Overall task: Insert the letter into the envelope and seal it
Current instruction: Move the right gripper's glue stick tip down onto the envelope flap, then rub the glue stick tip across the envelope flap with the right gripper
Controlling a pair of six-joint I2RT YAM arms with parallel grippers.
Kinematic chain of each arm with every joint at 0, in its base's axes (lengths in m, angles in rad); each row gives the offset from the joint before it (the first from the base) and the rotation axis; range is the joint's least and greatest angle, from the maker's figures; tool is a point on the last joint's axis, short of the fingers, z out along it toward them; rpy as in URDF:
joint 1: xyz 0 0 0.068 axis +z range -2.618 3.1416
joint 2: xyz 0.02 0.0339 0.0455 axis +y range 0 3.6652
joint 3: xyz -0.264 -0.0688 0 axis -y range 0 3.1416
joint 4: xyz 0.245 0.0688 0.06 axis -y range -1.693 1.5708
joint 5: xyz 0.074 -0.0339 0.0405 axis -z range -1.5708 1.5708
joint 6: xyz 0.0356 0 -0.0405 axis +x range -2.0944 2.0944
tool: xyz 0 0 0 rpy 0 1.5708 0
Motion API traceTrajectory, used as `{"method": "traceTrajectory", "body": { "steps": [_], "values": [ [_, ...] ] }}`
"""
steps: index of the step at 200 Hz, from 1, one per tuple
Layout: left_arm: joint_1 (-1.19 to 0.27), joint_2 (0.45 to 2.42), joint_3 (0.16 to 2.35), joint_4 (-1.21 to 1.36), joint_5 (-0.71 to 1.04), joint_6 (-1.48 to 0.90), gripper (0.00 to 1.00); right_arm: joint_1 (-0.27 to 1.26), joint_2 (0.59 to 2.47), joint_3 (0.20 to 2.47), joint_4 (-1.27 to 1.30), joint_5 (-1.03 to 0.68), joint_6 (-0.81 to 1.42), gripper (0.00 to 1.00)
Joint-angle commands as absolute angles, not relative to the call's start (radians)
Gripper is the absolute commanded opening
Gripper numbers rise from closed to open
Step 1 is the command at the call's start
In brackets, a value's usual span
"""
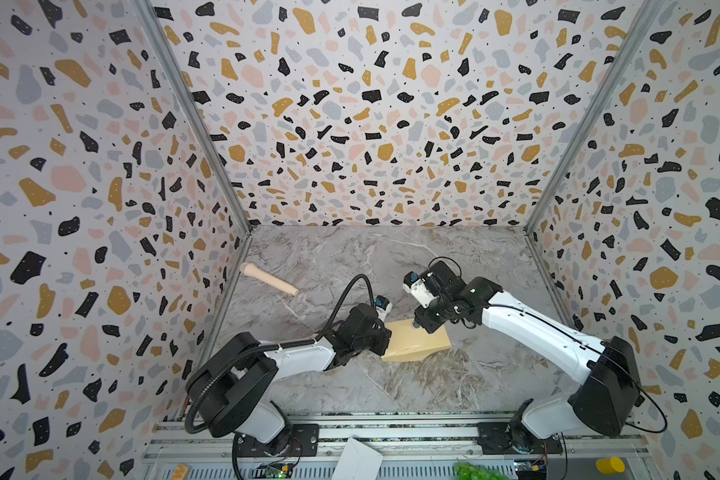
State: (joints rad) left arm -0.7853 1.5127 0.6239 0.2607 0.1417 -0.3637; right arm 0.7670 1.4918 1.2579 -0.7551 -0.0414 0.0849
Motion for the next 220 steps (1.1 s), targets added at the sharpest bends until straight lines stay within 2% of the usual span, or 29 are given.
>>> {"method": "traceTrajectory", "body": {
  "steps": [1,138,220],
  "values": [
    [-0.778,1.536,0.620,0.323,0.163,-0.406,0.00,0.783,1.518,1.317,-0.801,-0.027,0.095,0.00],
    [-0.776,1.578,0.480,0.505,0.141,-0.518,0.00,0.843,1.733,1.418,-0.825,0.005,0.096,0.00],
    [-0.778,1.596,0.470,0.509,0.126,-0.516,0.00,0.871,1.807,1.456,-0.844,0.045,0.101,0.00]
  ]
}}
